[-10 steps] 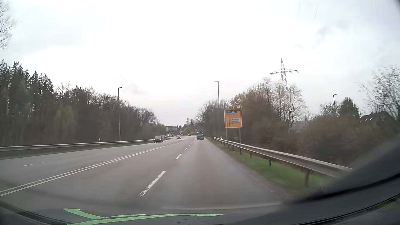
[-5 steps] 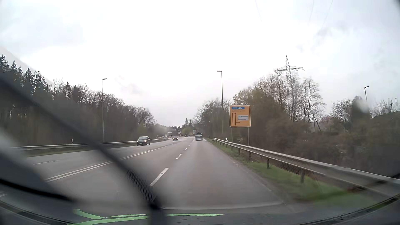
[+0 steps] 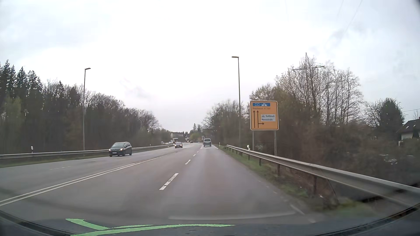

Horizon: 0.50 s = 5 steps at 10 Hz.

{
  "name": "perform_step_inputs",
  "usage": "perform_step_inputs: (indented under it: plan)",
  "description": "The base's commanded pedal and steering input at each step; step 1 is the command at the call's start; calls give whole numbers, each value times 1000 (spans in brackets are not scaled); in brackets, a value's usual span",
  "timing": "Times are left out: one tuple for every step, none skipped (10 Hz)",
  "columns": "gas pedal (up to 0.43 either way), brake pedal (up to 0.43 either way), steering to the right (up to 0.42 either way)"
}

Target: Follow the waypoints while adhering to traffic rules and regulations

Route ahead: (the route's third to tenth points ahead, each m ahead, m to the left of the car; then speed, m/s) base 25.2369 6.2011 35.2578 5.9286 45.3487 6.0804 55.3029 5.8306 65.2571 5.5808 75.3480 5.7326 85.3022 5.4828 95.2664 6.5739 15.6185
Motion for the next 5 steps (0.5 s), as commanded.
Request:
perform_step_inputs:
  plan:
    - [248,0,0]
    - [248,0,0]
    - [248,0,0]
    - [248,0,0]
    - [248,0,0]
